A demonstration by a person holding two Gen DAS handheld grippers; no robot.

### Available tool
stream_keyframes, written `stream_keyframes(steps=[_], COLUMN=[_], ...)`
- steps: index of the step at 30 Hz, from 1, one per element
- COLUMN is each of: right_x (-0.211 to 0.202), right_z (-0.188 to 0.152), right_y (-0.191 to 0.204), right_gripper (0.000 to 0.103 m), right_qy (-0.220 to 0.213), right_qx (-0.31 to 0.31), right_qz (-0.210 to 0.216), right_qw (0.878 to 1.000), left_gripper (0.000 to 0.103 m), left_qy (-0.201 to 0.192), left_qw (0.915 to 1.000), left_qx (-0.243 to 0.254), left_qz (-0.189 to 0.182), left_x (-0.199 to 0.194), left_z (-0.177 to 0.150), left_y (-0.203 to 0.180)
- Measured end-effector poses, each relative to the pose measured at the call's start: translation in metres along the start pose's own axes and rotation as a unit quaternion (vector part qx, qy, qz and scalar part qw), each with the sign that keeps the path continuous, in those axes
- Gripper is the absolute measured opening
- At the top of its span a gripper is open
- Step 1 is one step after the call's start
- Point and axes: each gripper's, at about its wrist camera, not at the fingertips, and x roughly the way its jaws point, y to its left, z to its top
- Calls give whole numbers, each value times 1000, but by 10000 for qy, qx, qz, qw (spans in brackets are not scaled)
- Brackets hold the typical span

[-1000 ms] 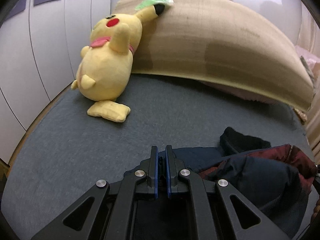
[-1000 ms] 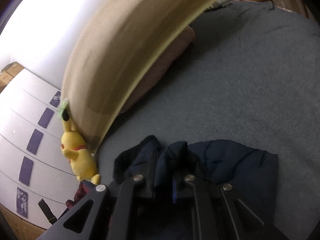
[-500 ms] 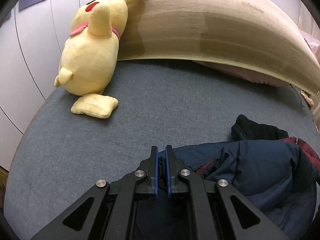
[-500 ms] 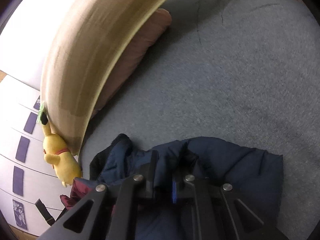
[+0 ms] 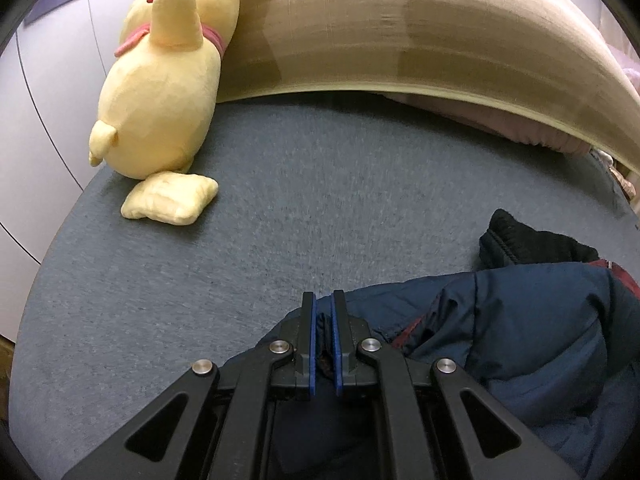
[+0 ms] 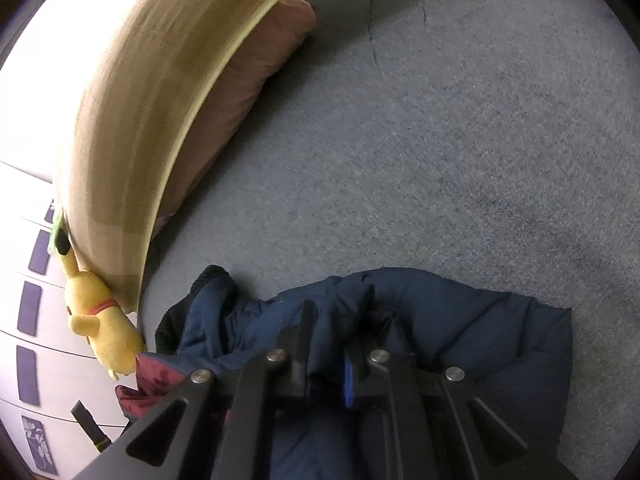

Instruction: Fold large clothes

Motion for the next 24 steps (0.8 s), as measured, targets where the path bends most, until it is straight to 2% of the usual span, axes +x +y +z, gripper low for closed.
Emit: stream_keyframes(steps=[5, 11, 13, 17, 24], right_x=[-1, -3, 9, 27, 29], right_z=[3, 18, 21, 22, 26], right_y=[14, 35, 31, 12, 15], right_gripper=[11, 11, 13, 17, 21], right_qy=[29, -88, -20, 182, 350], right_qx=[-167, -286, -61, 414, 288], right_qz=[-91, -7, -32, 279, 298], right_qw=[9998, 9996, 10000, 9986, 9985], left_gripper=[7, 7, 7, 7, 8], left_qy=[-43, -89, -59, -43, -13], left_qw=[10000, 9999, 9999, 10000, 10000], left_qx=[-49, -98, -80, -24, -31], left_qz=[11, 28, 36, 70, 77], left_x=[-2, 2, 7, 11, 15], left_z=[3, 10, 11, 10, 11], left_y=[2, 4, 2, -1, -1])
